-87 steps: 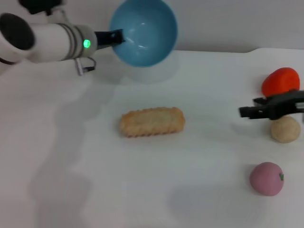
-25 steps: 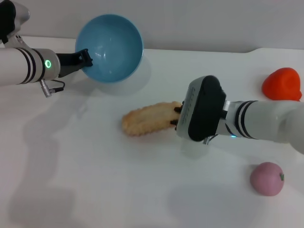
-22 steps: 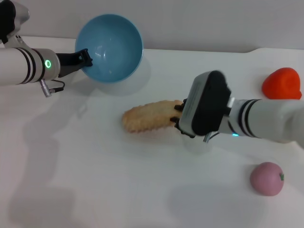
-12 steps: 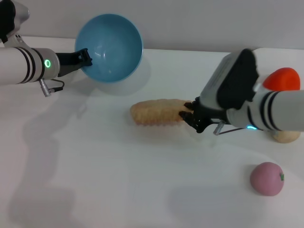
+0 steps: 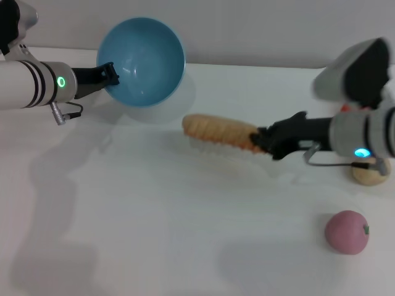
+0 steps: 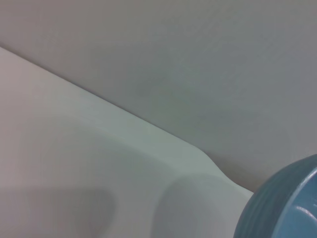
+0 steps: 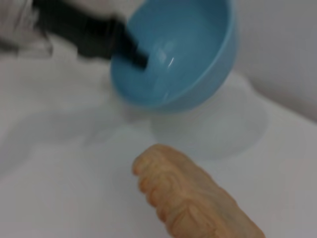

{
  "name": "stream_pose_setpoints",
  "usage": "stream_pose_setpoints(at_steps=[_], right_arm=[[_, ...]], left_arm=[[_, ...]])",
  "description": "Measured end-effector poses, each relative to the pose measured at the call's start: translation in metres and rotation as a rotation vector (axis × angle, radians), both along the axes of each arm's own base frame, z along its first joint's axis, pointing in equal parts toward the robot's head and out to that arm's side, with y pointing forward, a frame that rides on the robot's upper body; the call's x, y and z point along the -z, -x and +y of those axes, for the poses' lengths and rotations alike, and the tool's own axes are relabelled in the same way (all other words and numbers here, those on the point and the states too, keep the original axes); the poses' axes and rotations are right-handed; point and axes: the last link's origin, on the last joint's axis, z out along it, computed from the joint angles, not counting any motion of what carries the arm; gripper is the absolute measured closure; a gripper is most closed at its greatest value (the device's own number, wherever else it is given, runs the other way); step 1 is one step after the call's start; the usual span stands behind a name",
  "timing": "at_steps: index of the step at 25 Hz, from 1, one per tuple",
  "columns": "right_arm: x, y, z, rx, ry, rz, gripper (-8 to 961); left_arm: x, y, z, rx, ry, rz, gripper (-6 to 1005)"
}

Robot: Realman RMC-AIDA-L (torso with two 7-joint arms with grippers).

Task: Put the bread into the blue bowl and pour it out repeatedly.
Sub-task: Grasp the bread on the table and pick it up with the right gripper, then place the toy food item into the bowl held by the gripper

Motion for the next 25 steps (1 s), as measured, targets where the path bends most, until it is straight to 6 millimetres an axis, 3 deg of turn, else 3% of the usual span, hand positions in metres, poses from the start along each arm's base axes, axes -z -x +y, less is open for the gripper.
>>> stream_pose_setpoints(at_steps=[7,14,19,25], right_arm=[[-0.052,-0.005,-0.005,0.083,-0.026,0.245,829],[-0.108,-0.013,-0.021,0.031,-0.084,0.551,850],[-0.119,-0.012,-0.022,-0.012,-0.124,0.596,853],[-0.104,0.001,-0.014,-0.073,-0.089,0.611,856]], left_arm=[[-0.002,0.001,0.001,0.000,-0.003,0.004,995],[-0.002,0.002,0.000,-0.001,0.010,0.006,994],[0.013,-0.010,-0.006,0.023,0.114,-0.018,993],[0.042,-0.040,-0.015,0.095,0.276,-0.056,993]])
